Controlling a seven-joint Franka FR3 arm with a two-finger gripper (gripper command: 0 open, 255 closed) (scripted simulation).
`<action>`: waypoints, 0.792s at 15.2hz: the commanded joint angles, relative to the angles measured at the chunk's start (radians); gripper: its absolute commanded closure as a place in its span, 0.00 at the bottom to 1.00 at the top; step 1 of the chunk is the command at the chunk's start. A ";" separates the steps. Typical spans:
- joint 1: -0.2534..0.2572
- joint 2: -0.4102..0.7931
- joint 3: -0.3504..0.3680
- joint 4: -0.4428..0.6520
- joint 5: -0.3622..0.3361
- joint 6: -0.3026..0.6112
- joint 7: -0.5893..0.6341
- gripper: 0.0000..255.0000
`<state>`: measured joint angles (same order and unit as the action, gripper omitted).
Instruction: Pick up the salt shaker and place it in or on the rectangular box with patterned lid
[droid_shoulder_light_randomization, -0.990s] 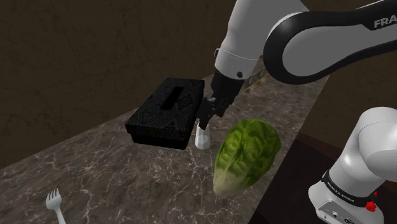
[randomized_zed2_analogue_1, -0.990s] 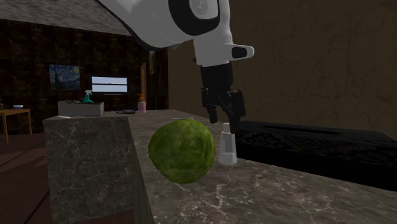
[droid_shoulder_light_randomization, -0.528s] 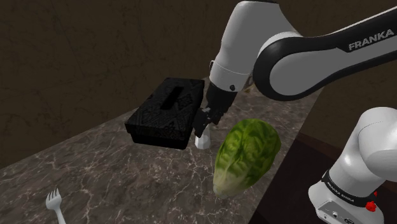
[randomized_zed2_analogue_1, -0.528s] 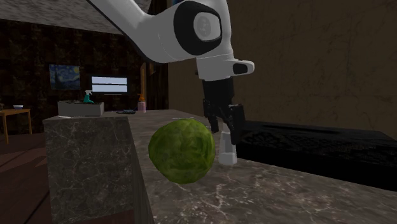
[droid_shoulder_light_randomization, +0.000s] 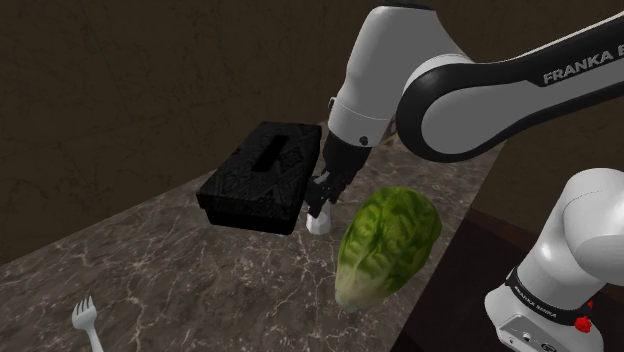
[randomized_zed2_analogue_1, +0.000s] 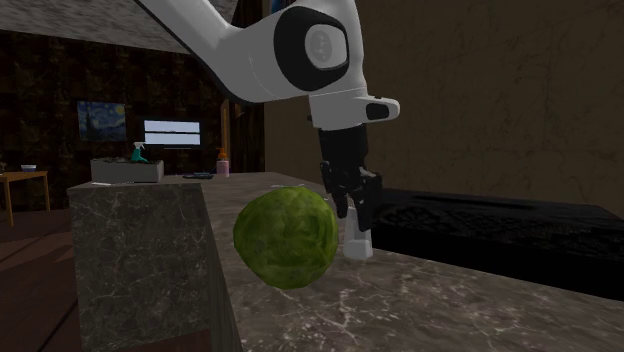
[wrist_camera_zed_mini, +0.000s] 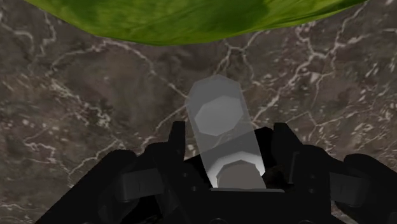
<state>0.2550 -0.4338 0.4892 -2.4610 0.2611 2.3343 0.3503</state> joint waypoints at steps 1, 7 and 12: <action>0.000 0.000 0.000 0.000 0.000 0.000 0.000 1.00; 0.000 0.000 0.000 0.000 0.000 0.000 0.000 1.00; 0.000 -0.015 -0.009 0.029 -0.002 -0.044 0.000 1.00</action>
<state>0.2540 -0.4429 0.4832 -2.4378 0.2585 2.3026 0.3506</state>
